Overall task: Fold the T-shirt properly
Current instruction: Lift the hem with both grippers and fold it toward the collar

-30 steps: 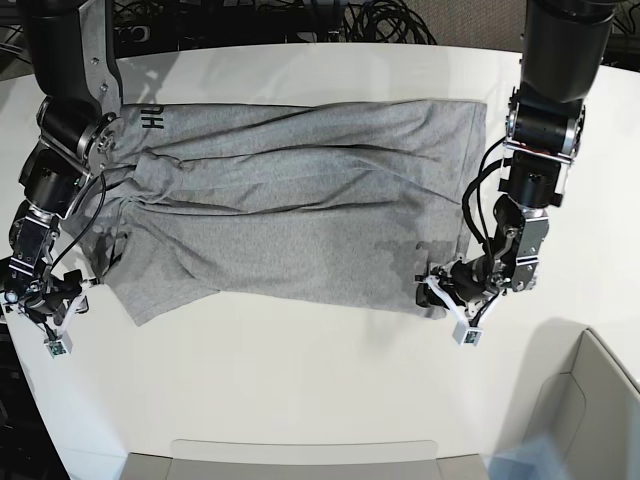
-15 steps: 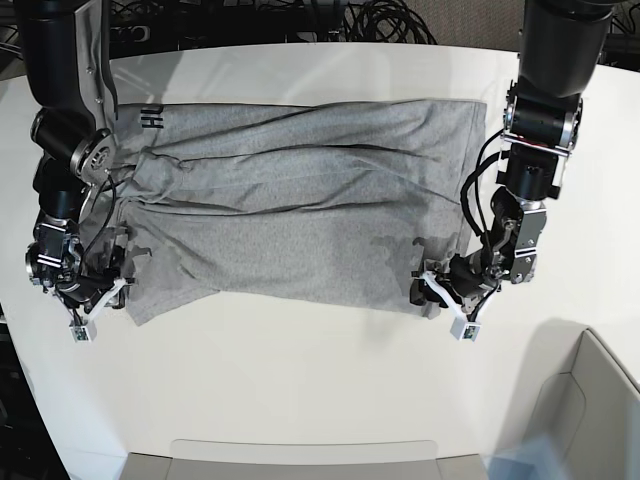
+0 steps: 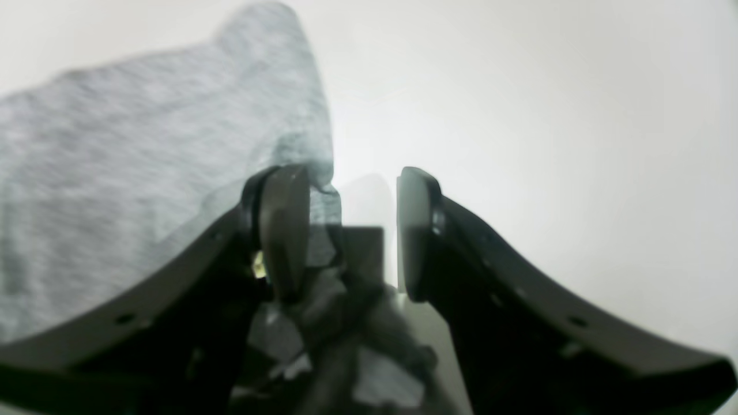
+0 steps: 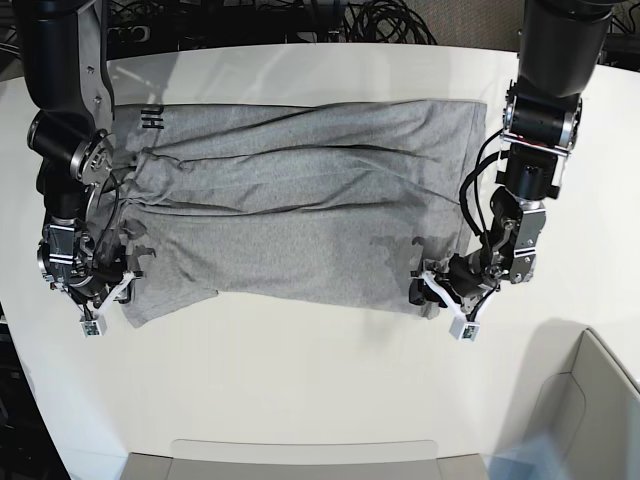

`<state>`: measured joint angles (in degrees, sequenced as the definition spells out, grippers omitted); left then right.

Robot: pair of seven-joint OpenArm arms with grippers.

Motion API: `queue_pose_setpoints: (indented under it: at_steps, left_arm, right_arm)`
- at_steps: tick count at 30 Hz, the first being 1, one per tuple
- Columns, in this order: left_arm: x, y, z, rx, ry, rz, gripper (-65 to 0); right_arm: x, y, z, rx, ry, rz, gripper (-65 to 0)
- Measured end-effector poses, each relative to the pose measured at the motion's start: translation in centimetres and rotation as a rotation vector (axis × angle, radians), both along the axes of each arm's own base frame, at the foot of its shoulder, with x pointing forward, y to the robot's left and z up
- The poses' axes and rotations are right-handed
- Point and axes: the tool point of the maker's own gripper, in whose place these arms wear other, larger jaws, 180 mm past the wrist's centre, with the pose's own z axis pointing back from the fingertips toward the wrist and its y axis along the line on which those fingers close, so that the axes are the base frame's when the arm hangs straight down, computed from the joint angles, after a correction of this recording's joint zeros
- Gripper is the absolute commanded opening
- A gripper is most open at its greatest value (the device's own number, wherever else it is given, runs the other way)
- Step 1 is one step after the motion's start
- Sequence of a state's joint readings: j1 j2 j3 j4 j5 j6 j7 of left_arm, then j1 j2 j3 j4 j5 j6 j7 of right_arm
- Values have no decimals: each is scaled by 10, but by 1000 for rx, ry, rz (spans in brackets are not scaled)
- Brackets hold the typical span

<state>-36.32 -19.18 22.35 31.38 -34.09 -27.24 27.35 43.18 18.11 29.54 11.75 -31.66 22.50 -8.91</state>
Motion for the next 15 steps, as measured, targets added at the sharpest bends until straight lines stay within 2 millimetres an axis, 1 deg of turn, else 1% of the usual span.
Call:
queue_pose_setpoints:
  at_steps: [1, 2, 3, 5, 7, 8, 13, 15]
  left_arm:
    - [0, 0, 0, 0, 0, 0, -314]
    - [-1, 0, -1, 0, 1, 0, -339]
    - [-3, 0, -3, -2, 2, 2, -375]
    - [-5, 1, -5, -1, 6, 7, -473]
    - [-6, 0, -6, -10, 5, 5, -600]
    - [-10, -1, -10, -10, 13, 4, -650]
    - [-10, 1, -9, -20, -1, 10, -650]
    - [-12, 8, -10, -24, 8, 21, -650]
  right_arm:
    - [1, 5, -1, 6, -1, 5, -394]
    - [3, 11, -1, 16, -1, 17, -409]
    - [2, 20, -2, 42, 18, 46, -438]
    - [-2, 38, -1, 79, 88, 130, -520]
    - [0, 45, 2, 72, 121, 156, -617]
    - [2, 48, 4, 77, 116, 160, -650]
    - [7, 46, 10, 57, 137, 163, -650]
    - [17, 44, 23, 42, 108, 161, -650]
